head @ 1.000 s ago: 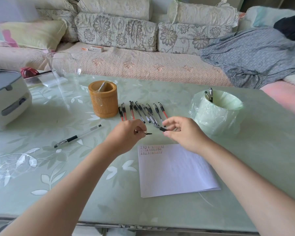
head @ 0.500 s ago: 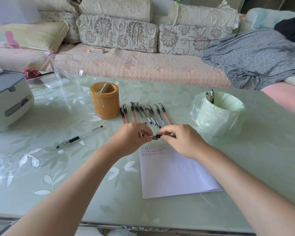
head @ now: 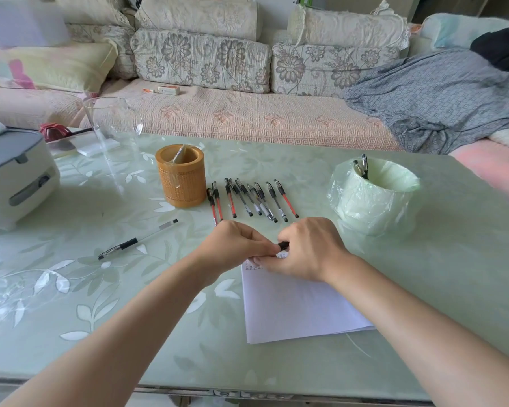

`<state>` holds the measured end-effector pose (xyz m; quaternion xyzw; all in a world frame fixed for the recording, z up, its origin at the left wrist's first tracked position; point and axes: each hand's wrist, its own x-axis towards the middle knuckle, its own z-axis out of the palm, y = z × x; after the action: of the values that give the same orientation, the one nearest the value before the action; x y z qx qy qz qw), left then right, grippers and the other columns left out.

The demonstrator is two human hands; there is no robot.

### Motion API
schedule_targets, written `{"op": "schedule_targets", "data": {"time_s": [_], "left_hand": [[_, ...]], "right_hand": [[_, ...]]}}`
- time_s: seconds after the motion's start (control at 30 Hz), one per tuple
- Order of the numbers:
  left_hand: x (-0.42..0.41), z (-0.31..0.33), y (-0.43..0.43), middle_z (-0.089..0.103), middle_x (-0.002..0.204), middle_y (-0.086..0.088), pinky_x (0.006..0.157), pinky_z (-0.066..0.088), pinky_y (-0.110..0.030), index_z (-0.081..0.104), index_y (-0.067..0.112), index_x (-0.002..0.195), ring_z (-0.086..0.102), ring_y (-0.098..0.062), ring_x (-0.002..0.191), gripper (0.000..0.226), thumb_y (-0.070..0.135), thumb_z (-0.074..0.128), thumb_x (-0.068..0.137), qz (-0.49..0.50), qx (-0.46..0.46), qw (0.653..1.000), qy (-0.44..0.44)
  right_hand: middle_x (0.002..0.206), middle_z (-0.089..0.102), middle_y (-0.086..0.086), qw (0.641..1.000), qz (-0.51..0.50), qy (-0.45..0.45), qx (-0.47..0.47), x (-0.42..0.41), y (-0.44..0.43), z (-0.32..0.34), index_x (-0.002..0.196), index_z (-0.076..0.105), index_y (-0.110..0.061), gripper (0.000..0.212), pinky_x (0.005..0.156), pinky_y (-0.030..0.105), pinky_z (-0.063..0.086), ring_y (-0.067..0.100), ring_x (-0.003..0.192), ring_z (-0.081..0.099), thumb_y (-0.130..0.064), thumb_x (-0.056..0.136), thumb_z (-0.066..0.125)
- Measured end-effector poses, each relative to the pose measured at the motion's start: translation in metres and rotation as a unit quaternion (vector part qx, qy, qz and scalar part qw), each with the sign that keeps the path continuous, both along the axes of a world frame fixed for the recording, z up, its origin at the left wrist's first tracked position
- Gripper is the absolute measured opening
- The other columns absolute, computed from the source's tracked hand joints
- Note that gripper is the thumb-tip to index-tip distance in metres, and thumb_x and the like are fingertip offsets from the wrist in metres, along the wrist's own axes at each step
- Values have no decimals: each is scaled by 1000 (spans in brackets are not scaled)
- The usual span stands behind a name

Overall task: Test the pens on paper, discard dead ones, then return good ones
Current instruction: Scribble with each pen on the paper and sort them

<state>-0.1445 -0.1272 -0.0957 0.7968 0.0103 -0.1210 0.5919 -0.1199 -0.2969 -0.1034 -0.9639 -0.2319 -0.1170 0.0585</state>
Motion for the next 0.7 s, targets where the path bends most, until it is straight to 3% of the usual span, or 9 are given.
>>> {"op": "schedule_targets", "data": {"time_s": [0.13,0.23,0.33,0.4,0.5,0.6,0.7], "left_hand": [[-2,4,7,67,63,-4,43,35,-9,76,2,80,54,-2,48,17,17,81,76,-19,29,999,10],[2,6,17,70,68,-5,43,36,-9,75,8,78,57,-8,55,10,18,78,79,-8,56,998,-12],[12,4,30,74,78,-2,46,38,-11,73,15,81,57,-11,61,6,19,70,84,56,78,992,-76],[18,2,40,74,80,-4,51,42,-16,72,17,84,56,-10,60,4,18,68,86,111,68,985,-113],[26,-5,58,71,78,-1,54,44,-21,69,20,90,60,-13,63,5,22,69,85,165,65,974,-138],[34,-18,76,68,85,7,67,49,-29,64,24,102,65,-19,80,16,28,66,87,159,170,960,-157],[33,-26,99,65,105,7,80,51,-36,57,28,118,59,-21,99,26,30,54,92,147,383,897,-165]], "right_hand": [[46,35,4,1000,-5,11,9,-3,8,-2,52,35,-11,69,45,29,22,21,48,33,-80,58,35],[56,48,-3,997,25,60,36,-1,9,-4,60,48,-19,59,52,30,32,16,56,46,-76,70,43],[94,53,-11,984,67,123,111,5,10,-7,103,61,-23,20,75,30,45,10,85,54,-36,88,57],[108,46,-9,978,64,128,149,10,10,-11,118,58,-19,33,87,27,45,9,94,51,-10,88,51],[101,45,-5,980,45,118,155,16,14,-14,116,64,-15,29,79,22,40,14,85,51,-6,91,52],[96,52,0,977,-5,119,175,23,16,-14,110,71,-16,24,77,21,39,16,83,55,-10,90,60],[94,65,4,974,-93,71,196,30,15,-15,100,73,-12,17,84,30,49,22,93,61,-13,85,65]]}}
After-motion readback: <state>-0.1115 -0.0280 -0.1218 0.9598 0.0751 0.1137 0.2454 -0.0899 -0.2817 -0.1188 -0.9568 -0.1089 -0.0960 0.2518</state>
